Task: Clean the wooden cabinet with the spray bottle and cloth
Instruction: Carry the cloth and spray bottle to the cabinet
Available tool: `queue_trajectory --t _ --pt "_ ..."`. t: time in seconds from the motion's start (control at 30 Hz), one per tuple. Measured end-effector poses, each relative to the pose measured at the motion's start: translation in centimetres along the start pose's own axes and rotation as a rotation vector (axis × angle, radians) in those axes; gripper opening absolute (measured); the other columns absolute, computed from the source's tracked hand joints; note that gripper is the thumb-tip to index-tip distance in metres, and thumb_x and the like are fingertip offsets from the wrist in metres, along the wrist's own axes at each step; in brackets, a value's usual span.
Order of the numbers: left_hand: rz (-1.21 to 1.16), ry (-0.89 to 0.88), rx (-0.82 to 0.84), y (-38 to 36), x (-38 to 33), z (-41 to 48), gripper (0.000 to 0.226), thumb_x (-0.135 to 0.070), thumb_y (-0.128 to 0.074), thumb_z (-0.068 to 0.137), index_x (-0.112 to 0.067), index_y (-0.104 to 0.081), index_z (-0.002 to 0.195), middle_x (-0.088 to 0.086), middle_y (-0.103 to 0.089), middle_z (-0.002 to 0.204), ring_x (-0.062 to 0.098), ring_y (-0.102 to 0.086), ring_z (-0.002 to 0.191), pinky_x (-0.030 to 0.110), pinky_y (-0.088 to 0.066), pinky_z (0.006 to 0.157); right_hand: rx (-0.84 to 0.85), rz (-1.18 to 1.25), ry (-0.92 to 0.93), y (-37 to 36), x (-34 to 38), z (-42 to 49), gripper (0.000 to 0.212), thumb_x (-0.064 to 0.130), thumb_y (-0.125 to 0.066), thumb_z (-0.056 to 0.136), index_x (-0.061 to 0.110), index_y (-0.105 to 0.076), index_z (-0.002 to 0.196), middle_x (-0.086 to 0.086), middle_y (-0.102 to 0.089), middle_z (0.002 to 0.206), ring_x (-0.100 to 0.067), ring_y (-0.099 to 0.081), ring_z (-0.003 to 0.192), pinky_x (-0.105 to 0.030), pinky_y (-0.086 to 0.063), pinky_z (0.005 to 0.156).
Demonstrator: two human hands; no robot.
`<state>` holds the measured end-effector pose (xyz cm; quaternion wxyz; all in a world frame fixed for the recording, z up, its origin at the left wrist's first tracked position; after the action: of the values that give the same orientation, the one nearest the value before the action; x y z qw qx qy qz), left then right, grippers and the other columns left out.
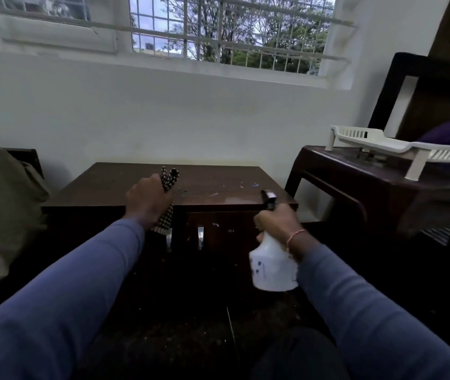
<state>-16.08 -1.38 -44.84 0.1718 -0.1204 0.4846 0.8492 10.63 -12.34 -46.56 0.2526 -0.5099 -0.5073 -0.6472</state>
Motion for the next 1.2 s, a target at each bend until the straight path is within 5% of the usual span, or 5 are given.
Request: queue_trajectory --t 0.23,0.4,0.73,0.97,1.2 --pt "-0.192 0.07 0.01 0.7 -0.9 -4.5 0.036 -0.041 -0.053 0.091 -0.008 -0.064 0.101 0.021 -0.069 0.1 0.041 -0.066 0.093 0.04 -0.051 0.076 0.139 -0.003 0.15 -7.8 3.0 -2.7 0.005 0.003 -0.061 0.069 0.006 -0.06 0.073 -0.009 -0.062 0.072 -0.027 -0.069 0.061 -0.04 -0.06 0.058" --pt "-0.488 0.271 0.188 -1.4 -0.6 -8.1 0.034 -0.033 -0.057 0.09 -0.001 -0.071 0.095 0.021 -0.071 0.1 0.037 -0.066 0.094 0.037 -0.052 0.08 0.159 0.066 0.183 -8.0 5.0 -4.5 0.007 0.001 -0.061 0.073 0.007 -0.061 0.076 -0.004 -0.059 0.066 -0.011 -0.056 0.044 -0.023 -0.046 0.043" --pt "-1.3 0.653 0.564 -4.6 -5.4 -13.1 0.032 -0.029 -0.06 0.093 -0.003 -0.07 0.11 0.019 -0.074 0.102 0.038 -0.071 0.096 0.054 -0.055 0.091 0.022 0.288 0.283 -3.4 9.2 -2.8 0.004 0.002 -0.062 0.071 0.005 -0.063 0.075 -0.011 -0.063 0.055 -0.03 -0.065 0.051 -0.051 -0.058 0.063" --pt "-1.464 0.79 0.556 -5.7 -6.6 -11.4 0.03 -0.017 -0.049 0.099 0.001 -0.07 0.11 0.026 -0.07 0.11 0.044 -0.066 0.102 0.052 -0.054 0.087 0.234 -0.028 0.37 -3.5 9.2 -2.4 0.056 0.029 -0.072 0.079 0.014 -0.039 0.122 -0.009 -0.059 0.105 -0.022 -0.061 0.09 -0.035 -0.052 0.071" --pt "-1.549 0.812 0.546 -7.2 -9.4 -11.4 0.032 -0.013 -0.043 0.1 0.002 -0.07 0.109 0.027 -0.069 0.11 0.044 -0.067 0.099 0.059 -0.05 0.095 0.184 -0.107 0.385 -2.3 7.7 -0.1 0.04 0.039 -0.058 0.091 0.013 -0.042 0.117 -0.015 -0.064 0.108 -0.03 -0.064 0.096 -0.049 -0.052 0.089"
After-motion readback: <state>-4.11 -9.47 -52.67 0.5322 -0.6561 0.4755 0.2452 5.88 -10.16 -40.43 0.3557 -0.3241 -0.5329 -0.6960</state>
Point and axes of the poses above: each hand's wrist, its own z-axis towards the middle knuckle, its own y-axis out of the back of the hand, x = y × z, the point moved 4 cm from there along z, towards the middle knuckle
